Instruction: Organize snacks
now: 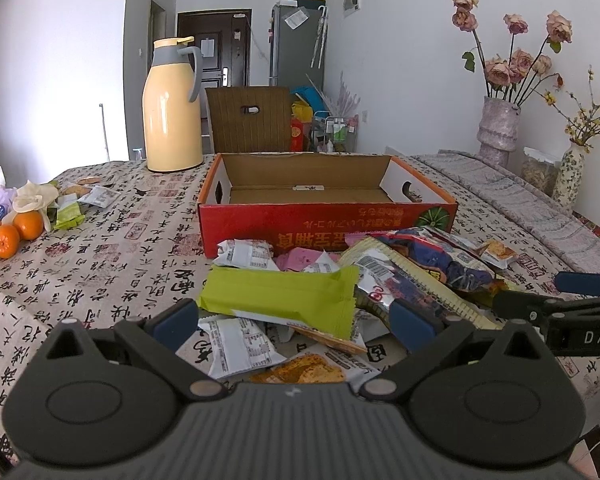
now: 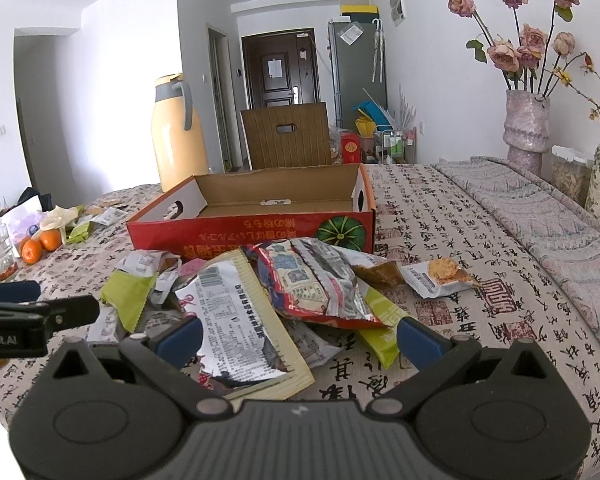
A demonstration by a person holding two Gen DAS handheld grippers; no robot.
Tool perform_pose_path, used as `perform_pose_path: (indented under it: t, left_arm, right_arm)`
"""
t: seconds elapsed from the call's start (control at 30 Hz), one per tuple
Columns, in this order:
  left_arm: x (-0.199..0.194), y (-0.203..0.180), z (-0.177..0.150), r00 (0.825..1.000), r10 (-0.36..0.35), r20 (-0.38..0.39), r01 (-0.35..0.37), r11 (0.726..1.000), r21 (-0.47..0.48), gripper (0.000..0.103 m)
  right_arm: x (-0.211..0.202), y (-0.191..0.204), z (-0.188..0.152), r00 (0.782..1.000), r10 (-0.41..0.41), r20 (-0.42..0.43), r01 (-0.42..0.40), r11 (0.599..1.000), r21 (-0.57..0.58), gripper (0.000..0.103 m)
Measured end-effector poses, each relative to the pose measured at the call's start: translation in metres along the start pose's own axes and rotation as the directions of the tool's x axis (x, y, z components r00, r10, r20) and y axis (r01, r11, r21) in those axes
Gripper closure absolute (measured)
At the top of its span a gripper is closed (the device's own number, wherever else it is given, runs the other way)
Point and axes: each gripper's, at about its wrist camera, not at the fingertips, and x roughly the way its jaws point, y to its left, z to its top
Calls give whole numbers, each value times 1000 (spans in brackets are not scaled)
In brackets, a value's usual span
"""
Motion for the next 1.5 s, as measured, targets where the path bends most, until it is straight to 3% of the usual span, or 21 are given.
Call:
perform_pose_path:
  t: [0.33, 0.53, 0.97, 1.0, 1.07, 1.13, 1.3, 1.5]
  left_arm:
    - [15, 10, 8, 1000, 15, -11, -15, 1000, -13, 0]
    - [25, 16, 13, 1000, 19, -22, -19, 1000, -23, 0]
    - [45, 27, 16, 998, 34, -62, -37, 998, -47, 0]
    - [45, 27, 17, 997, 34, -62, -37, 998, -49, 0]
    - [46, 28, 18, 997, 33, -64, -37, 998, -52, 0]
    - [47, 28, 19, 997, 32, -67, -36, 998, -54, 0]
    - [50, 28, 22, 995, 30, -94, -36, 997, -67, 0]
    - [57, 32, 35, 990, 10, -138, -27, 992, -125, 0]
  right_arm:
    - [26, -9, 24, 1000, -2, -27, 1, 1000, -25, 0]
    - [62, -16, 44, 996, 30, -82, -33, 999, -33, 1]
    - [138, -28, 52, 962, 145, -230, -133, 989, 66, 17]
    - [138, -27, 52, 964, 141, -225, -131, 990, 60, 18]
    - [136, -28, 53, 964, 160, -214, -149, 987, 67, 32]
    - [131, -29, 53, 961, 186, -206, -174, 982, 78, 41]
    - [109, -17, 47, 984, 130, -125, -133, 991, -18, 44]
    - [77, -11, 41, 995, 98, -14, -98, 994, -48, 45]
